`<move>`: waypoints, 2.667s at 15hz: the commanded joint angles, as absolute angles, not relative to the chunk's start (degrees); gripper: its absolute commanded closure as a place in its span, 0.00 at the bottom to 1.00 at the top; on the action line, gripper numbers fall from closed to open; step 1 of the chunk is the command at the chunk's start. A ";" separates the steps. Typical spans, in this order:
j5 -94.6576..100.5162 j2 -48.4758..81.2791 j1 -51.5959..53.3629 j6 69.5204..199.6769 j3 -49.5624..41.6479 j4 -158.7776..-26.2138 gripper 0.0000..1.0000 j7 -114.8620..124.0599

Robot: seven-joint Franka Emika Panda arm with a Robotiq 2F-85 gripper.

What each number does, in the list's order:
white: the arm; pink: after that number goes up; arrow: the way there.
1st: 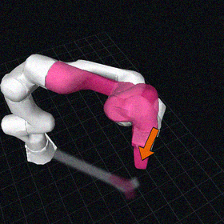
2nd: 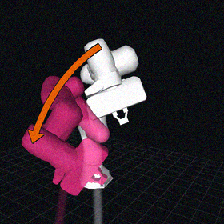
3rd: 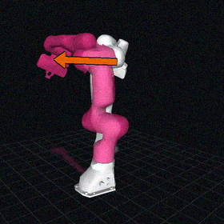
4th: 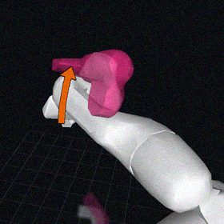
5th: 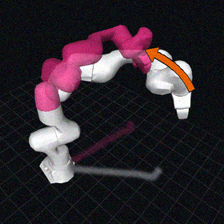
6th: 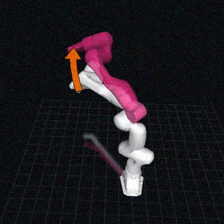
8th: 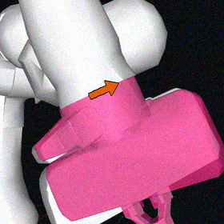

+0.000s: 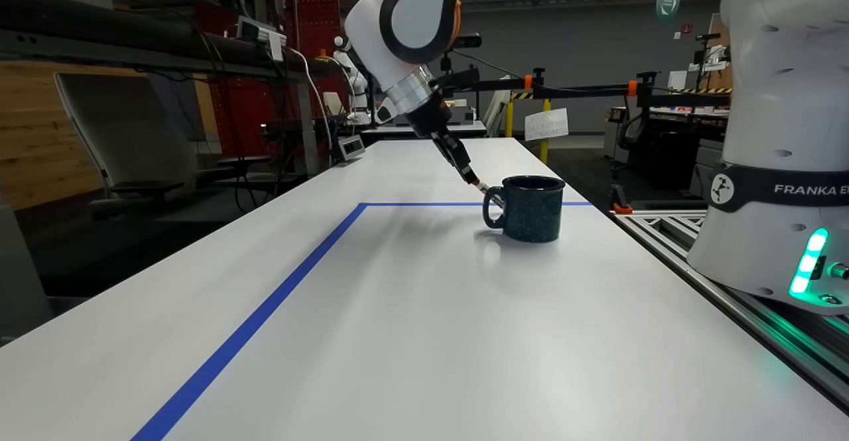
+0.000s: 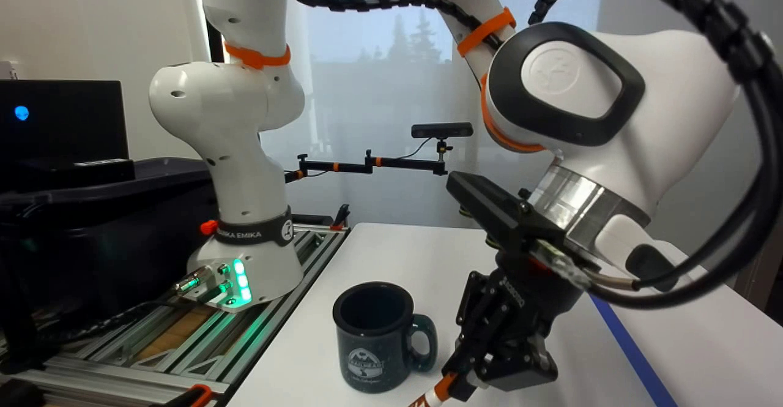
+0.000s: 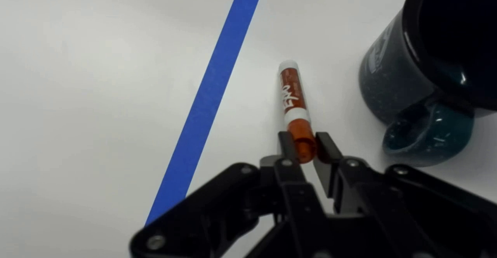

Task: Remove the marker from the cup

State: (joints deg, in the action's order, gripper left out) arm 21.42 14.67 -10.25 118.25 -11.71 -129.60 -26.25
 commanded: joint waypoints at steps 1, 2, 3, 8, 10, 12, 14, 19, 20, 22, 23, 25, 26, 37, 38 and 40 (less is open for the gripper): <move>22.15 17.18 -11.13 121.71 -10.83 -129.50 0.95 -24.27; 22.29 17.23 -11.10 123.72 -10.81 -130.08 0.95 -23.47; 21.65 17.05 -11.27 125.89 -10.68 -130.81 0.95 -23.09; 20.85 15.22 -11.85 138.11 -10.72 -135.75 0.95 -21.33; 20.03 14.56 -12.25 142.41 -10.69 -137.85 0.95 -21.48; 19.27 14.12 -12.69 146.16 -10.63 -139.72 0.95 -21.79; 18.30 13.14 -13.10 149.38 -10.57 -141.74 0.95 -22.05; 14.86 7.26 -14.13 151.02 -10.21 -146.97 0.35 -24.82; 14.29 5.53 -14.15 150.41 -10.31 -147.80 0.27 -25.22; 12.00 1.71 -14.30 149.01 -10.30 -149.31 0.11 -27.18; 10.87 -0.31 -14.21 148.00 -10.44 -149.82 0.05 -28.04; 9.96 -3.88 -13.63 145.46 -11.06 -150.44 0.00 -28.22; 9.48 -5.51 -13.33 143.85 -11.23 -150.65 0.00 -28.14; 7.08 -16.16 -10.06 130.61 -9.59 -151.25 0.00 -13.72; 7.24 -16.74 -9.96 130.99 -9.47 -151.56 0.00 -12.67; 8.71 -17.36 -10.15 130.62 -8.91 -151.81 0.00 -10.28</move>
